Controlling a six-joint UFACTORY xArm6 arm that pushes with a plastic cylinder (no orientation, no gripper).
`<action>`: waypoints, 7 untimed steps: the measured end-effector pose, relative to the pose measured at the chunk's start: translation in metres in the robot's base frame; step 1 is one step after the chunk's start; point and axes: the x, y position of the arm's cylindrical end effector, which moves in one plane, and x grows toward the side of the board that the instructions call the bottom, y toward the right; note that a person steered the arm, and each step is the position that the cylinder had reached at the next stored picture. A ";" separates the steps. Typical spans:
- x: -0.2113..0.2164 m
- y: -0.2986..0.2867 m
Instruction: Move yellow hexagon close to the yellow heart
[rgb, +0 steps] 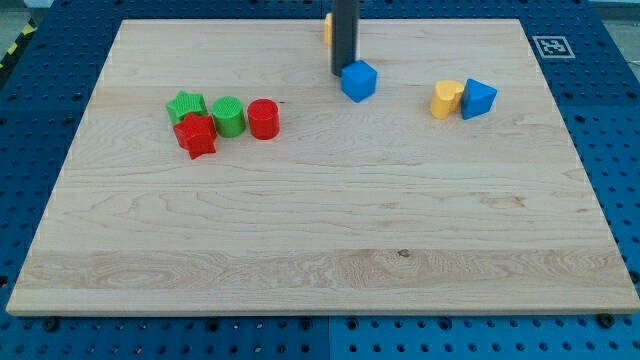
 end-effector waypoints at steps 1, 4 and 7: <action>0.030 0.025; -0.016 -0.097; -0.120 -0.040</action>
